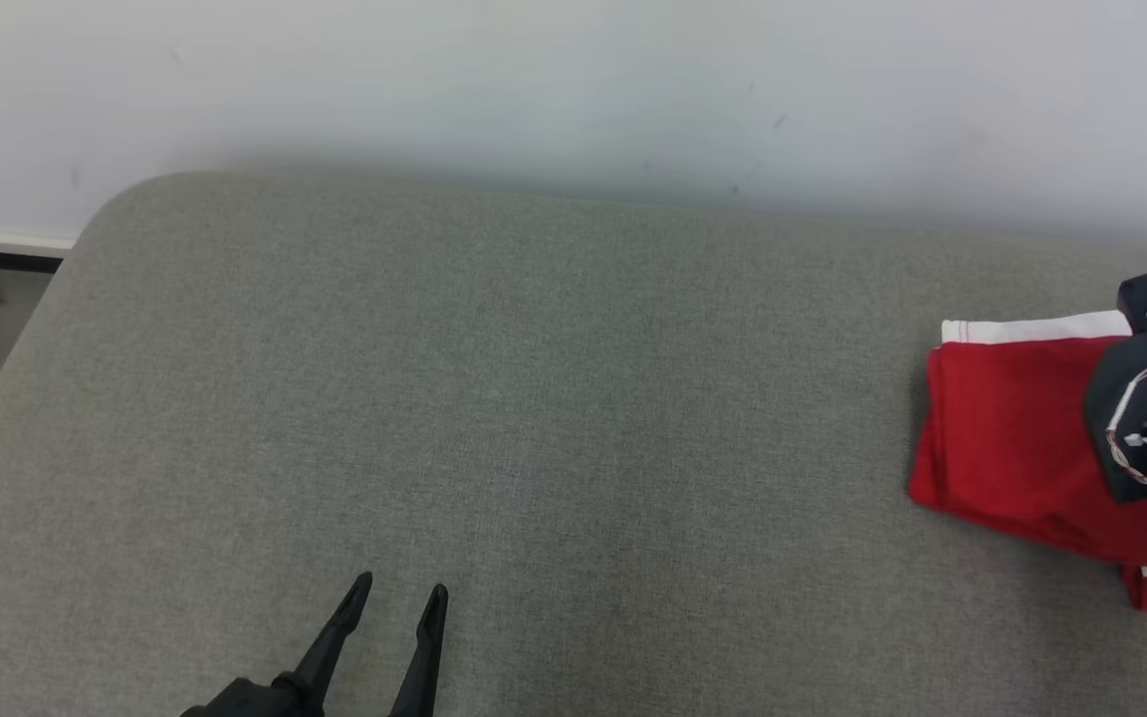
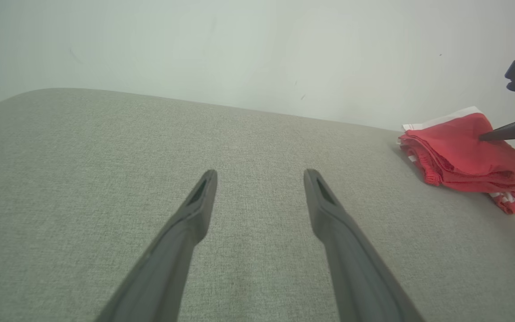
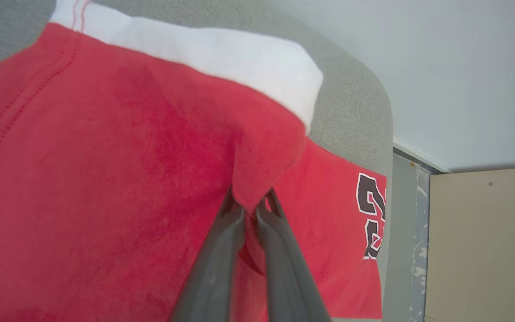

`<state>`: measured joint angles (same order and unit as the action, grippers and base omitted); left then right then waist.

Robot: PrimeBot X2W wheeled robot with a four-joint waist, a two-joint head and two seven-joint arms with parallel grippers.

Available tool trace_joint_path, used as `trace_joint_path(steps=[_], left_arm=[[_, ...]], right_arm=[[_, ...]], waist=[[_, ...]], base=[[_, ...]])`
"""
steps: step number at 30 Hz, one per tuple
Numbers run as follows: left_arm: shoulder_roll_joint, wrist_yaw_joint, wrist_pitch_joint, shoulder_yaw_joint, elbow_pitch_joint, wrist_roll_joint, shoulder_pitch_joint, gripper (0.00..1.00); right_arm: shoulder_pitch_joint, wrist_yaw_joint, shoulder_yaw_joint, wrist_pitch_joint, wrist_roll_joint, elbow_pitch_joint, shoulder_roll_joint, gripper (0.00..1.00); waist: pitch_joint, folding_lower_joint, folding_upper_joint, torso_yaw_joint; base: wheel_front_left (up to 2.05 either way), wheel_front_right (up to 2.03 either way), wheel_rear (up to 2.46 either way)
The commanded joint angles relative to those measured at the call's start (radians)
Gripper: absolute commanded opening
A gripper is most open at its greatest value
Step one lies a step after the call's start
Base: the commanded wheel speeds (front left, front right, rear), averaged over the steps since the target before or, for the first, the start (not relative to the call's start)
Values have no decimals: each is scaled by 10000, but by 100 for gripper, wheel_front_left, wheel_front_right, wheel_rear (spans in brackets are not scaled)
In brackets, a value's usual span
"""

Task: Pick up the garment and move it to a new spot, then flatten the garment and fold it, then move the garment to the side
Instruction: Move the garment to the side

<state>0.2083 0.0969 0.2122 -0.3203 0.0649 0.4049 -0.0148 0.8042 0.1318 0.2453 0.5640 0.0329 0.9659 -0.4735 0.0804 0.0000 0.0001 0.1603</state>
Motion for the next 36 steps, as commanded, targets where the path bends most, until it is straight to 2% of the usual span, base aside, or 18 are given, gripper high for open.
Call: trace_joint_path(steps=[1, 6, 10, 17, 19, 27, 28, 29, 33, 36], left_arm=[[40, 22, 11, -45, -49, -21, 128, 100], [71, 62, 63, -104, -108, -4, 289, 100], [112, 65, 96, -103, -94, 29, 320, 100], [82, 77, 152, -182, 9, 41, 441, 100], [61, 63, 149, -252, 17, 28, 533, 100], [123, 95, 151, -400, 34, 0, 715, 100], [120, 77, 162, -387, 34, 6, 737, 100], [122, 60, 179, -376, 43, 13, 749, 100], [84, 49, 212, -414, 100, 12, 835, 100], [67, 18, 234, -416, 165, 16, 859, 100]], right_arm=[[115, -28, 380, 111, 360, -219, -416, 0], [83, -28, 1820, 930, 1742, -1325, -1935, 0], [-103, -28, 2467, 1790, 2781, -2425, -3316, 0], [-492, -28, 3574, 2797, 3688, -4372, -5402, 0], [-515, -28, 3763, 2754, 3724, -4756, -5835, 0], [-611, -28, 3733, 2593, 3154, -5083, -6622, 0], [-644, -28, 3666, 2504, 3042, -5093, -6591, 33], [-670, -28, 3516, 2430, 2929, -5043, -6541, 100], [-707, -28, 2963, 2048, 2161, -5070, -6384, 100], [-834, -28, 2711, 1939, 1914, -5267, -5980, 100]], waist=[[383, 0, -1, 151], [827, 0, -1, 303], [1023, 0, -1, 361], [1220, 0, -1, 421], [1339, 0, -1, 468], [1856, 0, -1, 620], [1920, 0, -1, 618], [1977, 0, -1, 609], [2067, 0, -1, 546], [1976, 0, -1, 402]], base=[[0, 0, 0], [0, 0, 0], [0, 0, 0], [0, 0, 0], [0, 0, 0], [0, 0, 0], [0, 0, 0], [0, 0, 0], [0, 0, 0], [0, 0, 0]])
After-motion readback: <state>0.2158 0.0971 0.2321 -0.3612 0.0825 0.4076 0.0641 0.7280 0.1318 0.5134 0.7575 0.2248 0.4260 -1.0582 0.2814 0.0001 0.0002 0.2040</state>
